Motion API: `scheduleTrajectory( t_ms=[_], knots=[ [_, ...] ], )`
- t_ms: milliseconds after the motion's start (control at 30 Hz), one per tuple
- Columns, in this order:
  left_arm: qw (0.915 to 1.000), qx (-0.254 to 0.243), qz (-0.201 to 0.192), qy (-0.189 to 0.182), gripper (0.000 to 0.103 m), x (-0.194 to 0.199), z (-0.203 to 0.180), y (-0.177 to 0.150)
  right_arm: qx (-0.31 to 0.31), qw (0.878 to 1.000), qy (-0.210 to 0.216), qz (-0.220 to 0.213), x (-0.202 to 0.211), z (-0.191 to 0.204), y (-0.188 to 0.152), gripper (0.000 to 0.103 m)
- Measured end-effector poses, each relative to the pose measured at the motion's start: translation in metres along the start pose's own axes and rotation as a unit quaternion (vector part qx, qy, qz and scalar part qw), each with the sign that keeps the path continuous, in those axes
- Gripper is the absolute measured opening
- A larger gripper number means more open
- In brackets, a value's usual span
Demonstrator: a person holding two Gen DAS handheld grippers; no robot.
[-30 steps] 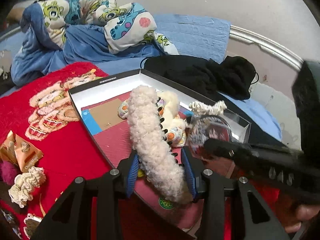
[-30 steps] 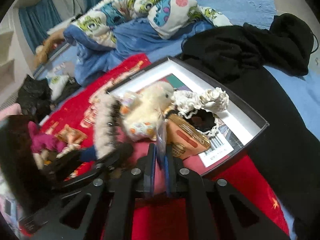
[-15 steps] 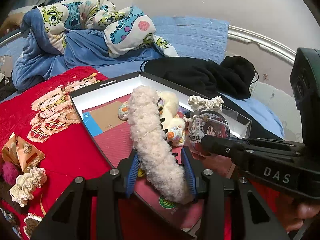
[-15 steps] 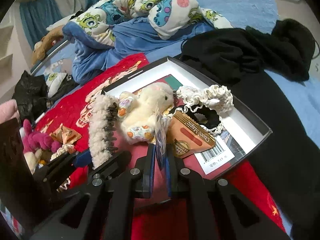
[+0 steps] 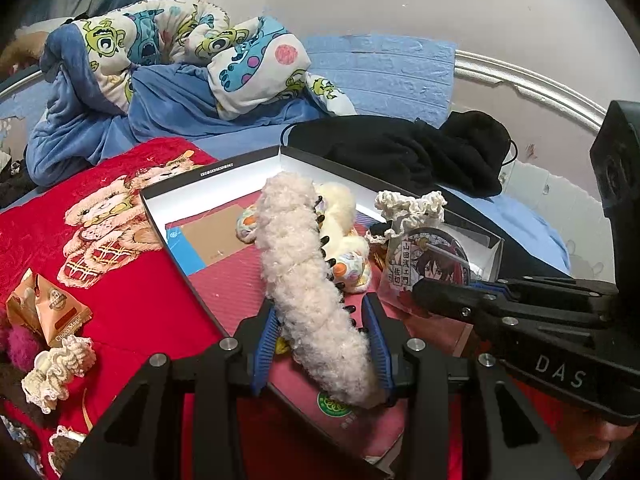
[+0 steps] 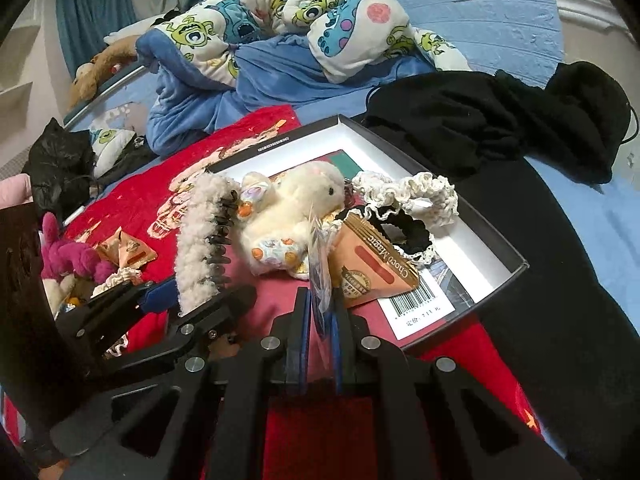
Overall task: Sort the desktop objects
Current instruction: 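Lower the fuzzy clip into the box with the left tool while the right tool lowers the badge packet, then open both tools to release the clip and the badge packet into the box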
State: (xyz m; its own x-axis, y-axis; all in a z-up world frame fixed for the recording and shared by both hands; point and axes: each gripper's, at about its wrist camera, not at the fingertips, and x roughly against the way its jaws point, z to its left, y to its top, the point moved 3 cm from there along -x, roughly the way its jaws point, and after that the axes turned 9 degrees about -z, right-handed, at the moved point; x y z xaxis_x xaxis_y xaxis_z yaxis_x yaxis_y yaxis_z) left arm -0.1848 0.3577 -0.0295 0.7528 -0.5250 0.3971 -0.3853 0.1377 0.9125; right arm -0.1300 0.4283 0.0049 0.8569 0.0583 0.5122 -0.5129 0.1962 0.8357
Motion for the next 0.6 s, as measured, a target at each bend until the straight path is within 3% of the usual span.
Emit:
scheduleTrajectory(
  t_ms=[233, 300, 333, 367, 400, 433, 467, 500, 567, 600],
  knots=[
    [0.9999, -0.010, 0.001, 0.003, 0.043, 0.000, -0.004, 0.000, -0.001, 1.000, 0.000, -0.005, 0.001, -0.001, 0.000, 0.013],
    [0.9999, -0.014, 0.003, 0.000, 0.051, 0.000, -0.006, 0.000, -0.006, 1.000, -0.001, -0.012, 0.003, -0.002, 0.001, 0.016],
    [0.9998, -0.016, 0.004, -0.010, 0.060, 0.000, -0.007, 0.000, -0.009, 1.000, 0.000, -0.017, 0.005, -0.003, 0.002, 0.022],
    [0.9996, -0.018, 0.004, -0.022, 0.066, 0.001, -0.009, 0.000, -0.014, 1.000, 0.004, -0.023, 0.008, -0.004, 0.004, 0.037],
    [0.9994, -0.022, 0.002, -0.025, 0.080, 0.002, -0.011, 0.000, -0.018, 0.999, 0.009, -0.030, 0.011, -0.005, 0.005, 0.048],
    [0.9993, -0.029, -0.002, -0.025, 0.099, 0.004, -0.014, 0.000, -0.023, 0.999, 0.013, -0.036, 0.014, -0.005, 0.006, 0.051],
    [0.9990, -0.036, -0.009, -0.025, 0.103, 0.007, -0.016, 0.001, -0.028, 0.999, 0.014, -0.043, 0.018, -0.005, 0.007, 0.062],
    [0.9989, -0.038, -0.014, -0.025, 0.103, 0.009, -0.018, 0.001, -0.031, 0.998, 0.013, -0.048, 0.020, -0.006, 0.008, 0.084],
    [0.9988, -0.038, -0.023, -0.023, 0.103, 0.012, -0.017, 0.002, -0.036, 0.998, 0.002, -0.059, 0.025, -0.008, 0.010, 0.101],
    [0.9988, -0.035, -0.024, -0.024, 0.103, 0.012, -0.017, 0.003, -0.041, 0.997, -0.002, -0.068, 0.029, -0.009, 0.011, 0.103]
  ],
)
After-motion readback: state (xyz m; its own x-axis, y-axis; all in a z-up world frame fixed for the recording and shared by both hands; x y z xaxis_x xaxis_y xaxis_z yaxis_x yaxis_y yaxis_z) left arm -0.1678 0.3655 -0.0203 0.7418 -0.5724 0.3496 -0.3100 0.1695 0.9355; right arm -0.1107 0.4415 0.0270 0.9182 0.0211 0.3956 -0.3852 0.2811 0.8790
